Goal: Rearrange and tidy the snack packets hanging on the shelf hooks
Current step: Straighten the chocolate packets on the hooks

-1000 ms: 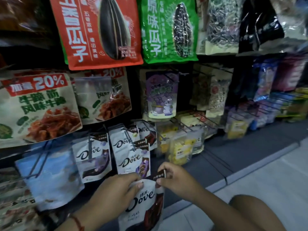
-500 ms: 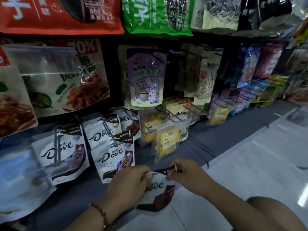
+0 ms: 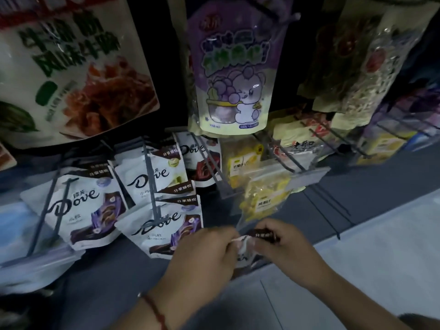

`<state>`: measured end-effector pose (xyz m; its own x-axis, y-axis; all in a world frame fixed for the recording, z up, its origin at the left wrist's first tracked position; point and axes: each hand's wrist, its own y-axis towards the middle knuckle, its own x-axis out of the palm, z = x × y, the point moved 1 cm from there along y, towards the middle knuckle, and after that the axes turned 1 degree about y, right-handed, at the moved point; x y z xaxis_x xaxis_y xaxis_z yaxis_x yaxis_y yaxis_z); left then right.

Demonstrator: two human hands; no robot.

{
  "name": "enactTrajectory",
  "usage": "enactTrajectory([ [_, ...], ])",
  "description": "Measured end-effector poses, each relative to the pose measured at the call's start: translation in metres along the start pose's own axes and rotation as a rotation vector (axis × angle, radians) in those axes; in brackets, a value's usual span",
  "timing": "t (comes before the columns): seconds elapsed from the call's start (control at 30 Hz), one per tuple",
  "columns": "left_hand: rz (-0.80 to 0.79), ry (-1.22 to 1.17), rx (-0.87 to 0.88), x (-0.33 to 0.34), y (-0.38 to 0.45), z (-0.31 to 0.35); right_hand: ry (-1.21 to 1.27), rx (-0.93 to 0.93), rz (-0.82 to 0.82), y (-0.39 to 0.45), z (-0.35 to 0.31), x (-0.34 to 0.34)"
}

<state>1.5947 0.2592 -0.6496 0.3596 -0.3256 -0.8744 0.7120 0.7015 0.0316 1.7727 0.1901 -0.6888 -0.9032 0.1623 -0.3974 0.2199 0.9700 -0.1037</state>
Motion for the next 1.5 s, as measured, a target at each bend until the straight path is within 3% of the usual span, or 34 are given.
enactTrajectory([
  [0.2, 0.086, -0.08, -0.128, 0.006, 0.005, 0.004, 0.117, -0.083, 0.067, 0.001, 0.004, -0.006],
  [0.37, 0.262, -0.367, -0.295, 0.013, 0.005, -0.003, 0.088, -0.106, 0.091, 0.013, -0.009, -0.005],
  [0.57, 0.489, -0.446, -0.298, 0.007, 0.03, 0.002, 0.156, -0.126, 0.245, 0.044, -0.024, -0.002],
  [0.77, 0.602, -0.484, -0.323, 0.01, 0.036, -0.005, 0.211, -0.136, 0.29, 0.059, -0.026, 0.009],
  [0.97, 0.573, -0.512, -0.384, 0.012, 0.042, -0.018, 0.215, -0.095, 0.267, 0.07, -0.016, 0.019],
  [1.5, 0.613, -0.112, -0.406, 0.009, 0.059, -0.024, 0.157, -0.116, 0.419, 0.091, -0.019, 0.039],
])
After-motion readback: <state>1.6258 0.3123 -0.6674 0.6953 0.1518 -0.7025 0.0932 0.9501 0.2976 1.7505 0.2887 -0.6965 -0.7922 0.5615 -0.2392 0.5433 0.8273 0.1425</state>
